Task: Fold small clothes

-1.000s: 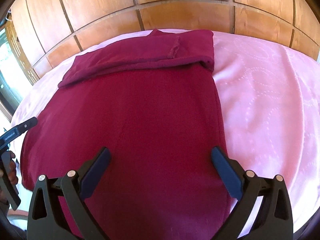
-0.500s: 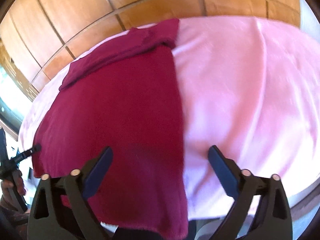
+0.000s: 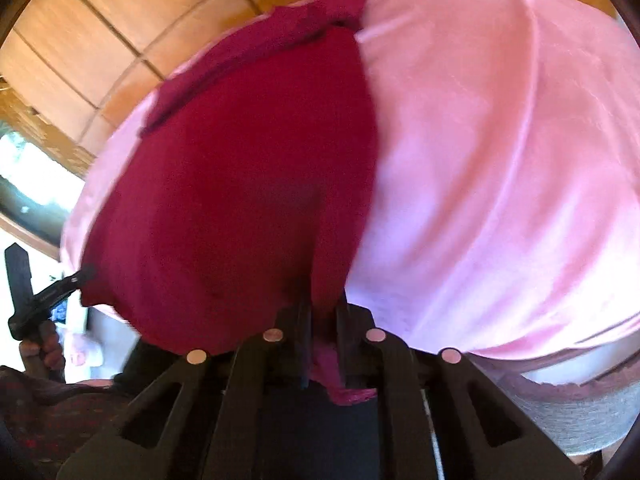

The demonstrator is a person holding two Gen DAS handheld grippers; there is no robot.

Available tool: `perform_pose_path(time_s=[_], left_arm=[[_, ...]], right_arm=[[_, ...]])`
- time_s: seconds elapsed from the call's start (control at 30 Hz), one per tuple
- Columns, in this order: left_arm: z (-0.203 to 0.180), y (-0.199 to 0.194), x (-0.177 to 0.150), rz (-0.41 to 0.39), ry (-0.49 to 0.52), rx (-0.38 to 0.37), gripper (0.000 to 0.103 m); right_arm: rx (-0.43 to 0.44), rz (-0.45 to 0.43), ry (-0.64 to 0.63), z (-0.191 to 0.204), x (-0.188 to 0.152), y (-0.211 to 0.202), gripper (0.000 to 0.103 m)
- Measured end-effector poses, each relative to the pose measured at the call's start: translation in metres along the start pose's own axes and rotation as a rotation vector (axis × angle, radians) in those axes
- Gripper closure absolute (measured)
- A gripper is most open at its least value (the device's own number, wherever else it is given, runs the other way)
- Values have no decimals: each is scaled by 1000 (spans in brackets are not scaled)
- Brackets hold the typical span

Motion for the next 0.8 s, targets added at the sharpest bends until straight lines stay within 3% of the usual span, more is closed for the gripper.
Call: perform_pose_path(time_s=[0.23, 0.4, 0.6, 0.63, 0.67, 0.7, 0.73, 0.77, 0.8], left_arm=[[-14, -32, 35, -84, 8, -133, 93], [-22, -33, 88, -136, -16, -192, 93], [-30, -8, 156, -141, -41, -165, 93], [-28, -5, 165, -146, -48, -147, 85], [-26, -3, 173, -150, -62, -130, 78], [-24, -2, 181, -161, -80, -133, 60], [-20, -3, 190, -179, -112, -150, 40], [-16, -6, 194, -194, -140, -156, 35], [-6, -12, 198, -217, -182, -170, 34]], right_arm=[[168, -140, -10, 25, 52, -39, 95], [157, -193, 65, 7, 98, -39, 95], [138, -225, 156, -15, 147, -29, 94], [136, -231, 160, -17, 152, -29, 92], [133, -236, 171, -20, 158, -28, 87], [147, -244, 184, -23, 163, -28, 67], [154, -264, 196, -25, 167, -30, 54], [146, -281, 203, -26, 169, -34, 37], [152, -291, 203, -27, 171, -36, 33]])
Point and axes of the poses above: each gripper's, at about its wrist camera, not at the fingertips, and y roughly the way its jaws point, z to its left, x to its top, the point moved 7 cm from there along y, roughly the way its jaws point, and after that the axes turned 14 degrees about z, right-handed, at the moved point
